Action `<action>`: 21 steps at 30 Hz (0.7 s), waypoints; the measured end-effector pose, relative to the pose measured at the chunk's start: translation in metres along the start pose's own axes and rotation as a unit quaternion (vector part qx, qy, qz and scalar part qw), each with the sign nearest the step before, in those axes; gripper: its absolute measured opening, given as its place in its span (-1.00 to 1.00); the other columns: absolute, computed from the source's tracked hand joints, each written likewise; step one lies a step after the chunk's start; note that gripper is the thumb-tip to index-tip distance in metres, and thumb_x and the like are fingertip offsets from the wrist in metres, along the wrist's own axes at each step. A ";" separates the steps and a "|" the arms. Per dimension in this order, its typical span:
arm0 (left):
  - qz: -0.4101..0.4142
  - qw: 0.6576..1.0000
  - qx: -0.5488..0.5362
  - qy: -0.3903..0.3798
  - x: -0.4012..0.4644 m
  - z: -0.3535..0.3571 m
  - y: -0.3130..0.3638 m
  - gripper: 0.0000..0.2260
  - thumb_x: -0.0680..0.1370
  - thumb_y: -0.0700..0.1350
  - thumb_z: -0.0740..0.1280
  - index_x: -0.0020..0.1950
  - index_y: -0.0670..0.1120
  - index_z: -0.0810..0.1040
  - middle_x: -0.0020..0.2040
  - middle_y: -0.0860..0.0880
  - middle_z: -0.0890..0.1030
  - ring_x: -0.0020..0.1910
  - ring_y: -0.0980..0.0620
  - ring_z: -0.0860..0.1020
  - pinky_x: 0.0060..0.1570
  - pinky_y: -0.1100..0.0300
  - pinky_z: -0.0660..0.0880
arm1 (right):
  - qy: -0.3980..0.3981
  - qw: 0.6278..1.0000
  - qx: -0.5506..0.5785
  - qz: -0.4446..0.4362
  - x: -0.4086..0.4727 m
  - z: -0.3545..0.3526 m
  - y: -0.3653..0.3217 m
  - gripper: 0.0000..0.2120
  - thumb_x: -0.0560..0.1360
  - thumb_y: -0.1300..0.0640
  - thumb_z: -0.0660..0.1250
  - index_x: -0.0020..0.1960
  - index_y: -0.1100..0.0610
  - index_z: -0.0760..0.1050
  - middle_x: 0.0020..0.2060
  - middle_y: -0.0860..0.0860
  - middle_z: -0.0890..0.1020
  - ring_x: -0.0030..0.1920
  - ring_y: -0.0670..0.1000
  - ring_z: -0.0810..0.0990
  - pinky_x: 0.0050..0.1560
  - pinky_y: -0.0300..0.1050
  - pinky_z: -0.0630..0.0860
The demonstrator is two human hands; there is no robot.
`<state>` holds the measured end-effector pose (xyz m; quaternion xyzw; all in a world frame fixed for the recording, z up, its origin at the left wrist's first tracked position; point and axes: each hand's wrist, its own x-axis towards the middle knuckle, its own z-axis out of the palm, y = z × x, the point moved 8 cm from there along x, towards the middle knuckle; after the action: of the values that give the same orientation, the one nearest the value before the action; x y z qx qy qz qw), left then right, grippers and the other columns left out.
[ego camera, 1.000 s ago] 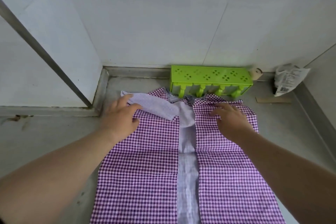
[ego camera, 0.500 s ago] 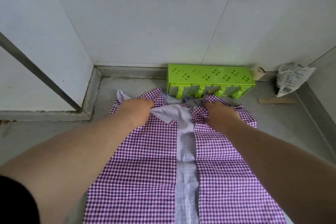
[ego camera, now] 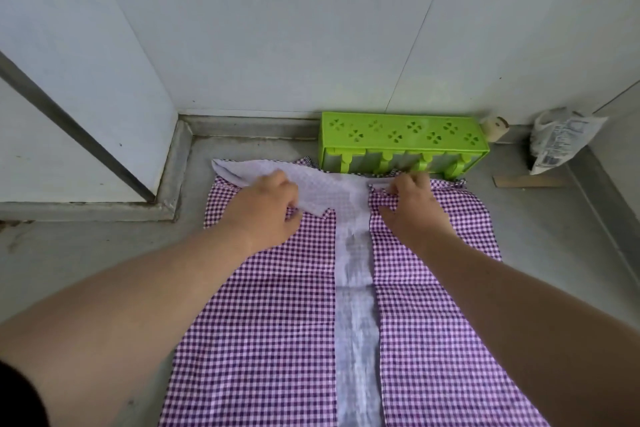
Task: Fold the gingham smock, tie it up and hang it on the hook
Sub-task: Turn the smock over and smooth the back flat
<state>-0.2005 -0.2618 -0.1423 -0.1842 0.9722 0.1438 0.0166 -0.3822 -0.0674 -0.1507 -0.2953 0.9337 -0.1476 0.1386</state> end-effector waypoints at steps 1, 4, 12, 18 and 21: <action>0.054 0.995 0.052 -0.059 -0.005 0.016 0.008 -0.59 0.62 0.24 0.23 0.37 0.06 0.52 0.34 0.01 0.46 0.33 -0.07 0.51 0.23 -0.01 0.53 | -0.009 1.000 -0.003 -0.014 -0.002 0.005 -0.001 -0.66 0.57 0.02 0.43 0.29 0.01 0.43 0.38 0.02 0.25 0.05 0.15 0.61 -0.07 0.01 0.51; 0.049 0.980 0.116 -0.156 -0.014 0.049 0.003 -0.30 0.63 0.37 0.15 0.71 0.16 0.08 0.73 -0.02 0.06 0.69 -0.13 0.10 0.64 -0.18 0.16 | -0.022 0.999 0.002 -0.041 -0.009 0.012 -0.003 -0.47 0.54 0.10 0.44 0.45 -0.06 0.32 0.56 -0.08 0.07 0.24 0.18 0.58 0.09 0.11 0.60; -0.099 0.981 0.067 -0.150 -0.003 0.070 -0.020 -0.21 0.66 0.33 0.12 0.74 0.04 -0.17 0.74 -0.06 -0.23 0.72 -0.12 -0.15 0.64 -0.29 0.00 | -0.156 0.977 -0.107 -0.096 -0.037 0.062 0.009 -0.36 0.65 -0.12 0.22 0.65 -0.11 0.05 0.68 -0.07 -0.01 0.67 0.07 0.02 0.56 0.25 0.27; 0.078 0.993 0.089 0.002 -0.035 0.039 0.027 -0.60 0.57 0.16 0.35 0.34 0.00 0.49 0.35 -0.03 0.43 0.36 -0.11 0.42 0.42 -0.06 0.36 | -0.104 0.985 -0.094 -0.105 -0.061 0.041 0.005 -0.32 0.65 -0.18 0.17 0.68 -0.11 -0.01 0.67 0.01 0.01 0.67 0.12 -0.01 0.64 0.17 0.05; 0.140 0.982 0.118 -0.048 -0.067 0.042 0.053 -0.73 0.60 0.19 0.28 0.13 0.02 0.52 0.17 0.04 0.44 0.19 -0.02 0.41 0.29 -0.02 0.40 | -0.069 0.983 -0.109 -0.133 -0.103 0.037 0.008 -0.46 0.60 -0.16 0.22 0.54 -0.07 0.28 0.46 -0.01 0.35 0.47 0.09 0.32 0.48 0.19 0.35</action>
<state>-0.1580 -0.1784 -0.1626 -0.0364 0.9965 0.0380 0.0648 -0.2927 -0.0072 -0.1697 -0.4397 0.8848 -0.0412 0.1486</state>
